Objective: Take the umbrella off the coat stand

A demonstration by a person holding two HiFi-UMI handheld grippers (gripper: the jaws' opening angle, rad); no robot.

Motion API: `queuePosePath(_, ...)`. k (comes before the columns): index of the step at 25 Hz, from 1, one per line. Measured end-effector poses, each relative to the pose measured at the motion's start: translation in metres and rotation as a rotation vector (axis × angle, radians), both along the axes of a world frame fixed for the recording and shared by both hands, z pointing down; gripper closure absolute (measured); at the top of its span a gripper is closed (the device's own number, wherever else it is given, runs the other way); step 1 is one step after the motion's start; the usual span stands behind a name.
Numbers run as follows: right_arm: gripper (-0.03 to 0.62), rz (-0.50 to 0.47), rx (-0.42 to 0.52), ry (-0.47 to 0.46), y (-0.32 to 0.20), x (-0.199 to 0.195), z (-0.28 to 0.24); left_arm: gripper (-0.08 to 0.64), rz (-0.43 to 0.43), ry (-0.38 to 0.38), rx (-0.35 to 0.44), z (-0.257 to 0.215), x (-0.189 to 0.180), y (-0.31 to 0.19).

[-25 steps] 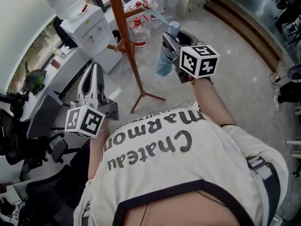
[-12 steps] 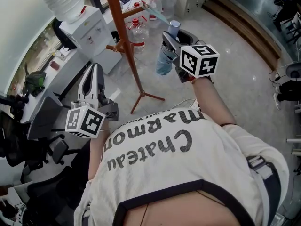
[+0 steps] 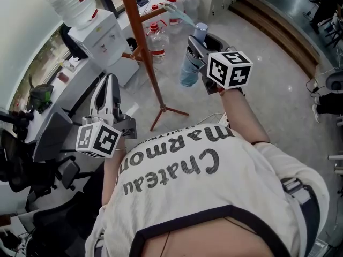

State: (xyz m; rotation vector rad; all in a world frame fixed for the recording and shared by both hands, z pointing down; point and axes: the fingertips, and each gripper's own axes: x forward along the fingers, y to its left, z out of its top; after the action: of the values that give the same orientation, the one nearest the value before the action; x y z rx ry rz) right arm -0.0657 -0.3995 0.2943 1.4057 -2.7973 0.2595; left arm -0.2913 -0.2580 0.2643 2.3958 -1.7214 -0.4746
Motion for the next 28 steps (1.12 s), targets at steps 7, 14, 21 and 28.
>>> queuePosePath(7,0.422,0.059,0.008,-0.017,0.006,0.007,0.000,0.549,0.031,-0.004,0.004,0.002,-0.009,0.000)
queuePosePath(14,0.422,0.123,0.014,-0.032,0.023,0.013,0.003,0.549,0.071,-0.010,-0.017,0.014,-0.015,0.000)
queuePosePath(21,0.422,0.106,-0.034,-0.022,0.044,0.000,0.026,0.549,0.081,-0.015,-0.057,0.037,-0.019,0.006)
queuePosePath(28,0.422,-0.008,-0.018,-0.047,0.071,-0.031,0.013,0.549,0.066,-0.055,-0.075,0.046,-0.011,0.014)
